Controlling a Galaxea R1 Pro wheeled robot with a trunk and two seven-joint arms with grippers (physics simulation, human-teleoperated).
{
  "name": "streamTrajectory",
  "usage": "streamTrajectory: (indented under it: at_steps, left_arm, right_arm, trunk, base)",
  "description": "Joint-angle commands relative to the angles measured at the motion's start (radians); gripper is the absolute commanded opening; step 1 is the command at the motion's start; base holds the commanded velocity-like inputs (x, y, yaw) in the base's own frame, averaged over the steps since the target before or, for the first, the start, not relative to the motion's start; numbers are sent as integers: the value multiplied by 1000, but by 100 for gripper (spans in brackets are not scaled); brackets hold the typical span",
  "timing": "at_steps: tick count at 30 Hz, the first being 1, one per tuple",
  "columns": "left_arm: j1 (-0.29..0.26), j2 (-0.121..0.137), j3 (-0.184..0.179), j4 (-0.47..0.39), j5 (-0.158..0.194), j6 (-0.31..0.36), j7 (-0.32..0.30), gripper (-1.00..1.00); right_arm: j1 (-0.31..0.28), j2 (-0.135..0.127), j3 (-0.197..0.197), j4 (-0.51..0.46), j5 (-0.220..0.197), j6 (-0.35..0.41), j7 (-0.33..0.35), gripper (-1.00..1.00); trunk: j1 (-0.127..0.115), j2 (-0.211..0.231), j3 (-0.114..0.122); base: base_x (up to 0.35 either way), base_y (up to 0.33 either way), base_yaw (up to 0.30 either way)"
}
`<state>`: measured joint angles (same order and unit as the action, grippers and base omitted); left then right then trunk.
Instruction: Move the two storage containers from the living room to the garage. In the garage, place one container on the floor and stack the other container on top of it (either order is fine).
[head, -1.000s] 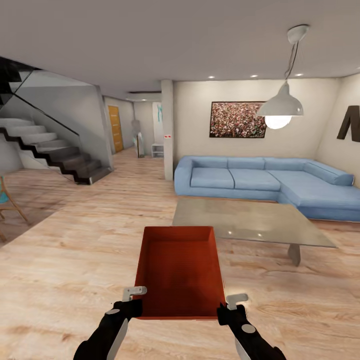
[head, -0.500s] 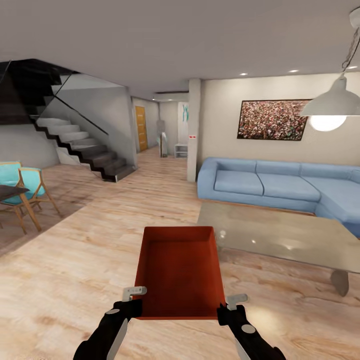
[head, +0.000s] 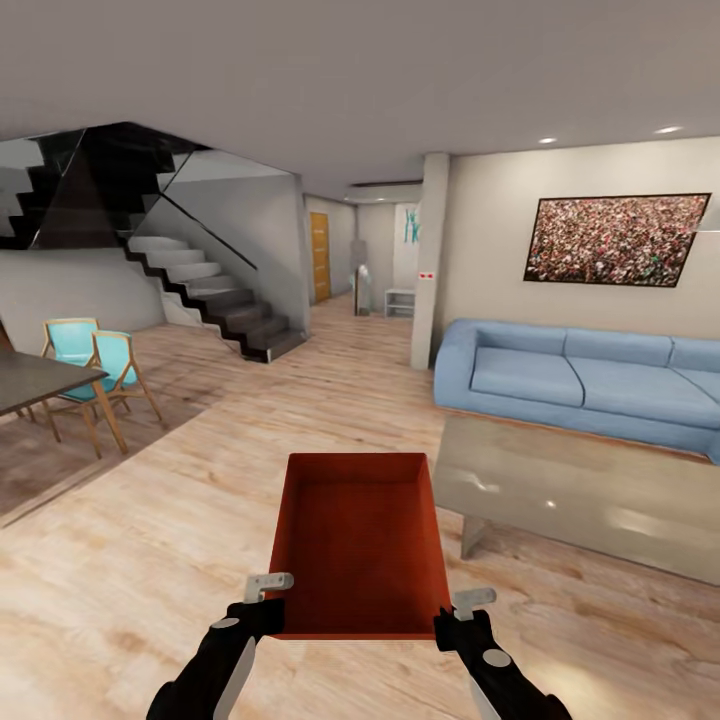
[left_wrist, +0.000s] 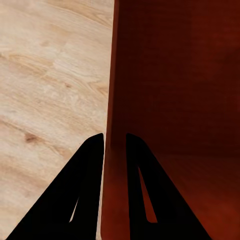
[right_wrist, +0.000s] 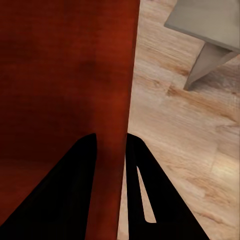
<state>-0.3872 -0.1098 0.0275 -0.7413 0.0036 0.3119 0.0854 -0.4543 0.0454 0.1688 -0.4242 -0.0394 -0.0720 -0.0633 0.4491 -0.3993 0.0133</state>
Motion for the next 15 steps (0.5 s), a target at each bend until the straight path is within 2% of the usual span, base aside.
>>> streamTrajectory:
  at_steps: [1, 12, 14, 15]
  left_arm:
    - [1, 19, 8, -1, -19, 7, 25, -100]
    - [1, 19, 8, -1, -19, 8, 25, -100]
    - [1, 19, 8, -1, -19, 9, 25, -100]
    - [1, 19, 8, -1, -19, 8, 25, -100]
  right_arm:
    - [-1, -1, 0, -8, -17, -2, 7, -100]
    - [-1, -1, 0, -8, -17, -3, 8, -100]
    - [-1, -2, 0, -8, -17, -3, 31, -100]
    - [-1, -2, 0, -8, -15, -3, 71, -100]
  trunk:
    - [1, -1, 0]
    - [1, -1, 0]
    - [1, -1, 0]
    - [1, -1, 0]
  base:
    - [307, 137, 10]
    - [307, 136, 1]
    - [307, 136, 0]
    - [307, 135, 0]
